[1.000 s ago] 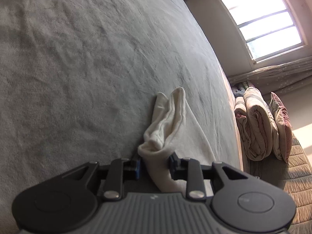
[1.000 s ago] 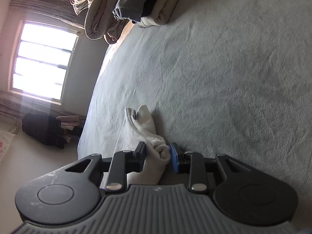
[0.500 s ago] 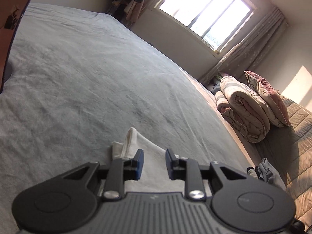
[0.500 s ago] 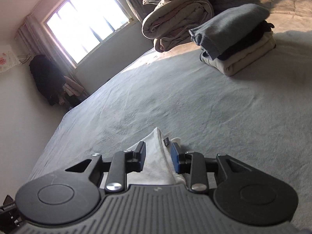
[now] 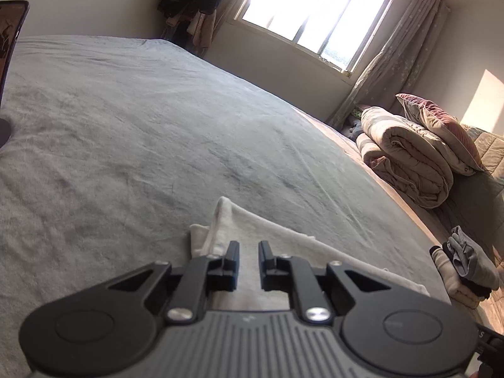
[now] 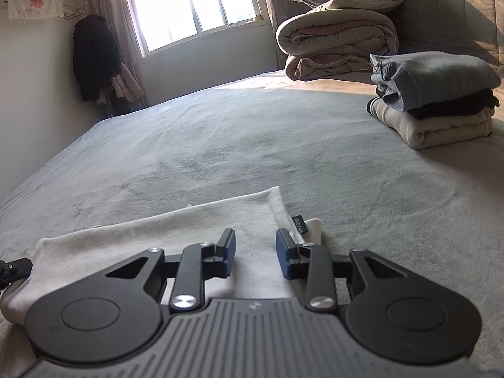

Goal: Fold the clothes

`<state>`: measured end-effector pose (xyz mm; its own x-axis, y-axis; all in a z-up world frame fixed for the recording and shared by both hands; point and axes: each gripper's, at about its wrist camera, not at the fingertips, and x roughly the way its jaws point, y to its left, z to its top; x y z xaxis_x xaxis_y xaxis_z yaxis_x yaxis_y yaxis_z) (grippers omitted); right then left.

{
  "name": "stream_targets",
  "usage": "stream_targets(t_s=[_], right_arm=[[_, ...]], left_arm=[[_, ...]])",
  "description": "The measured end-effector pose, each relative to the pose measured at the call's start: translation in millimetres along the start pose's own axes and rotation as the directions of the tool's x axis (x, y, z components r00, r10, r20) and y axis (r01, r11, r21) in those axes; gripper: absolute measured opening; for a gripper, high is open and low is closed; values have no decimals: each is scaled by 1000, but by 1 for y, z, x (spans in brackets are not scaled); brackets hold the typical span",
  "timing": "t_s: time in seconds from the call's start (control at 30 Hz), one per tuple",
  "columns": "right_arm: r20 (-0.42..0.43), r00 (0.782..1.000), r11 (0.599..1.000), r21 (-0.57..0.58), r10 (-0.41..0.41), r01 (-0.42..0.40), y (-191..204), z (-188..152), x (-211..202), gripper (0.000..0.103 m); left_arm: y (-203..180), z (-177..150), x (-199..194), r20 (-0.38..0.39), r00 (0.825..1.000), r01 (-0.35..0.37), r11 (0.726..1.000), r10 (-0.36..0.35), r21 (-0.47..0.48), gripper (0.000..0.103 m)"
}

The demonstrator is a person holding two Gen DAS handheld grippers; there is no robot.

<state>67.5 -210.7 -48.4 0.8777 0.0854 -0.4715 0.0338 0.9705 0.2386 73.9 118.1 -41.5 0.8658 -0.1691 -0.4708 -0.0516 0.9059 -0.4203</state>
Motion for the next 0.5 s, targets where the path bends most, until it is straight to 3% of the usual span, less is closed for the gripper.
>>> stream_targets(t_s=[0.07,0.13,0.33,0.5], right_arm=[[-2,999,998,-28,55,-55,19,-2,-8,34],[-10,995,992,-70,102,-102,38,-7,-15,34],[-29,991,971,-198,132,-135,75,-27,-23,33],[-83,991,957,-265,102,-121,78,-47,-9,33]], left_arm=[[-18,-4,-5,-13,998,69,995,-68,72,12],[-41,-13,-8,-46,989,149,973,-143,176,13],[-70,-44,-3,-141,973,222,911,-184,347,15],[-67,-58,6,-170,972,214,906,-161,366,15]])
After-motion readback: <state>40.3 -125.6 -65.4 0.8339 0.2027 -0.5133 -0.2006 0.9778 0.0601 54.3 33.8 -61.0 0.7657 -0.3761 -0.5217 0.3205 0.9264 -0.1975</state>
